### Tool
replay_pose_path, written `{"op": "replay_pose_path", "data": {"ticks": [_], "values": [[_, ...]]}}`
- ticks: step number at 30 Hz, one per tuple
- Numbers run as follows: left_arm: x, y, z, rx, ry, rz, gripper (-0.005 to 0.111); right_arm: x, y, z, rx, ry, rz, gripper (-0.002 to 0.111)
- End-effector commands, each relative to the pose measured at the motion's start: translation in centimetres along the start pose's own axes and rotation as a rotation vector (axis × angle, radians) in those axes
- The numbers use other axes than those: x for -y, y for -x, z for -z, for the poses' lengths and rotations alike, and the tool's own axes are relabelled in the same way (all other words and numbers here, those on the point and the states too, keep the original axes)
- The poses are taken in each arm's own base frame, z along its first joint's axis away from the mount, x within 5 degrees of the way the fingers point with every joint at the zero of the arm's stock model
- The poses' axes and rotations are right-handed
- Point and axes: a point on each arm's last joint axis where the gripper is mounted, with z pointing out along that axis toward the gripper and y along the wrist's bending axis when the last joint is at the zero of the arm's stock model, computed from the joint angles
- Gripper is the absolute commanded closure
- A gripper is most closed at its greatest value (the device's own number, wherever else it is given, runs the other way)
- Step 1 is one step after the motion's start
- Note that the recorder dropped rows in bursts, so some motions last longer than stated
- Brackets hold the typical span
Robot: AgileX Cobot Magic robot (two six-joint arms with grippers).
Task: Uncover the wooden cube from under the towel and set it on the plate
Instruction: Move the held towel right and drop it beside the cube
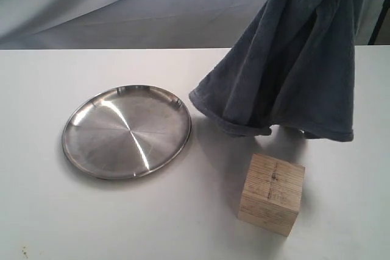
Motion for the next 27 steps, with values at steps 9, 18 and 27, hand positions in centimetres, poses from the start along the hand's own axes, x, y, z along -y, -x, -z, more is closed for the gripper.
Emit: {"op": "replay_pose_path", "data": {"ticks": [9, 18, 27], "values": [[0.0, 0.0, 0.0, 0.011, -0.003, 0.007, 0.107, -0.8, -3.4, -5.8, -0.023, 0.034, -0.139, 0.108], [0.0, 0.0, 0.0, 0.011, -0.003, 0.007, 0.107, -2.6, -8.0, -8.3, -0.327, 0.071, -0.205, 0.108], [0.0, 0.0, 0.0, 0.011, -0.003, 0.007, 0.107, -6.2, -12.5, -9.7, -0.620, 0.302, -0.152, 0.108]]}}
